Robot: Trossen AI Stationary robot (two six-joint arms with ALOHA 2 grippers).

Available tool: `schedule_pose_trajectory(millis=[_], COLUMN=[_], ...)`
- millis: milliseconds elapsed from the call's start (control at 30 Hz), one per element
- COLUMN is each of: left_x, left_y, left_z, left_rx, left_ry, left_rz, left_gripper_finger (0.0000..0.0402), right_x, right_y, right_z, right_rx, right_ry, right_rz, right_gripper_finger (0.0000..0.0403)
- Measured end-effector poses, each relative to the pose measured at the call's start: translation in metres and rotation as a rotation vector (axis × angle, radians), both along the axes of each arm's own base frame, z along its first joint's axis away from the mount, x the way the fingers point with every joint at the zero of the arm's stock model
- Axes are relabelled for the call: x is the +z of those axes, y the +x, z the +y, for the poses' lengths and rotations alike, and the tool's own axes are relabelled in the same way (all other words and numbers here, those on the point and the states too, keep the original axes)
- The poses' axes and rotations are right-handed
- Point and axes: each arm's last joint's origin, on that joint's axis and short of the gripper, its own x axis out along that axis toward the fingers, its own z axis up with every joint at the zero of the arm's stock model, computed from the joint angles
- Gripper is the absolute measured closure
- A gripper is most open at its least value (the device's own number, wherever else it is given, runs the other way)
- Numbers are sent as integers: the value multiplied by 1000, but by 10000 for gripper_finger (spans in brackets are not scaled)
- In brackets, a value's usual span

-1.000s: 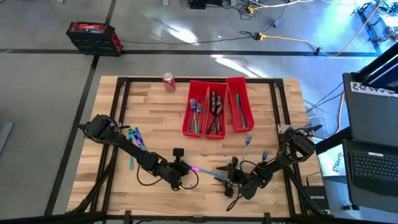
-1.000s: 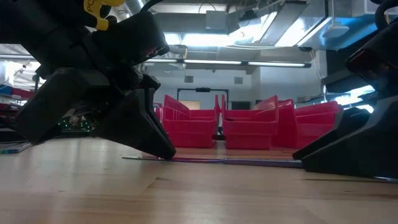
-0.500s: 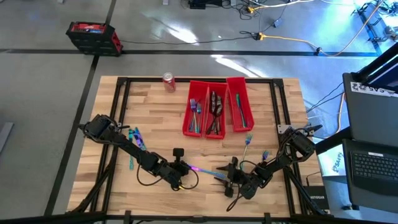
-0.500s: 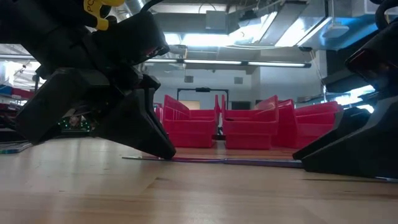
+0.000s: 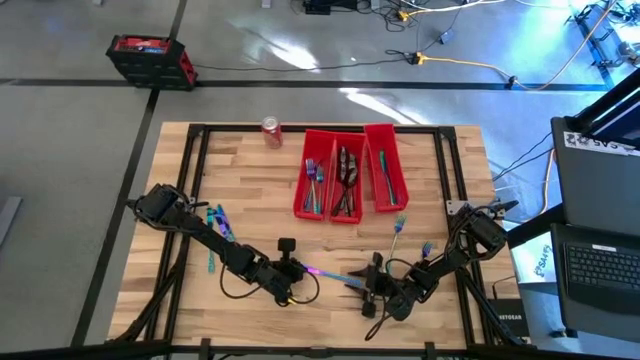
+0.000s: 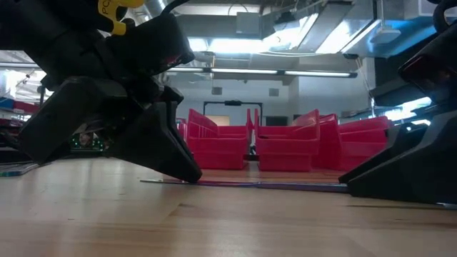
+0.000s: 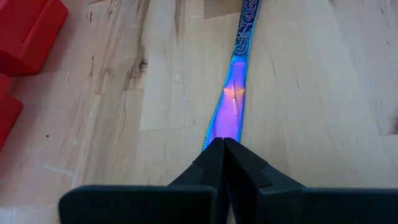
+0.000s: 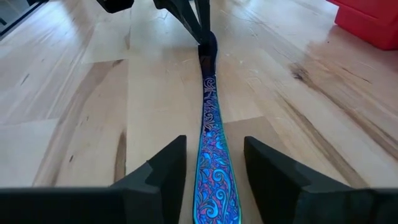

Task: Sort silverware
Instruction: Put the purple table knife into the right red bin

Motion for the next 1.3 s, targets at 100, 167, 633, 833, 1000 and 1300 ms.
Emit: schedule_pose_trajectory(millis=[100,167,633,833,1000,1300], left_x=[0,0,0,0,0,0], left_y=[0,0,0,0,0,0], left_z=[0,0,0,0,0,0], left_rx=[0,0,4,6,6,5], left_ry=[1,0,-3,-5,-5,-5], left_rz=[0,0,-1,-1,-2,-3], left_gripper_finger=[402,402,402,402,402,402], right_x=[0,0,0,0,0,0], right_y=[0,0,0,0,0,0], right_z=[0,0,0,0,0,-1], right_rx=[1,1,-6,-9,-11,-25], right_ry=[1,1,1,-1,-4,12], right_rz=[0,1,-3,-3,-3,-6], right_gripper_finger=[273,278,326,342,342,343])
